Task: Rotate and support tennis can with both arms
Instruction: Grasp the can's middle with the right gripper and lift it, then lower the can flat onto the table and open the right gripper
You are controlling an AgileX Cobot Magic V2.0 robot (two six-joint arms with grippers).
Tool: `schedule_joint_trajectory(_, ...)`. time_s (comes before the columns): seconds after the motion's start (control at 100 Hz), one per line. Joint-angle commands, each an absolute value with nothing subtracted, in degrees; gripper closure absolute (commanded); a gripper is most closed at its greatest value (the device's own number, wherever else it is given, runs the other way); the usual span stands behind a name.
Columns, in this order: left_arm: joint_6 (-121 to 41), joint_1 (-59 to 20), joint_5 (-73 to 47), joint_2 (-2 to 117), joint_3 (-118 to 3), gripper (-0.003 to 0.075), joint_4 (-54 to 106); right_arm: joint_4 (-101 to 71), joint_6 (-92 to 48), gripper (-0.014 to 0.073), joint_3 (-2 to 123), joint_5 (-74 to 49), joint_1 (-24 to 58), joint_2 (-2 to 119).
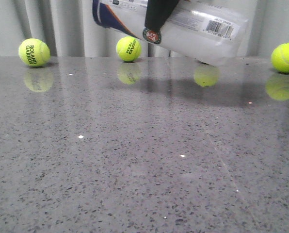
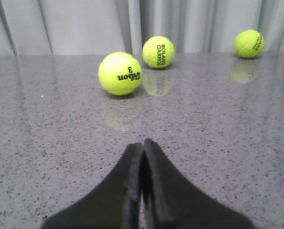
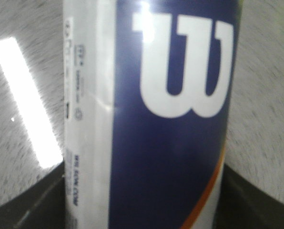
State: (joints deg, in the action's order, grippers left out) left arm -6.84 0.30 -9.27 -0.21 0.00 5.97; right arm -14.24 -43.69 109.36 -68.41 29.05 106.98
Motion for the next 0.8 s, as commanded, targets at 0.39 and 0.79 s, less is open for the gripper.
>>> schedule_joint_trajectory(0.39, -6.32, -0.03, -4.88, -2.2, 2.62, 0.074, 6.19, -14.79, -66.68, 0.0233, 111.29, -71.59, 34.92, 105.95)
schedule_joint_trajectory(0.79, -6.32, -0.03, -4.88, -2.2, 2.62, 0.074, 6.19, -14.22, -66.62, 0.0233, 111.14, -72.55, 35.04, 110.8)
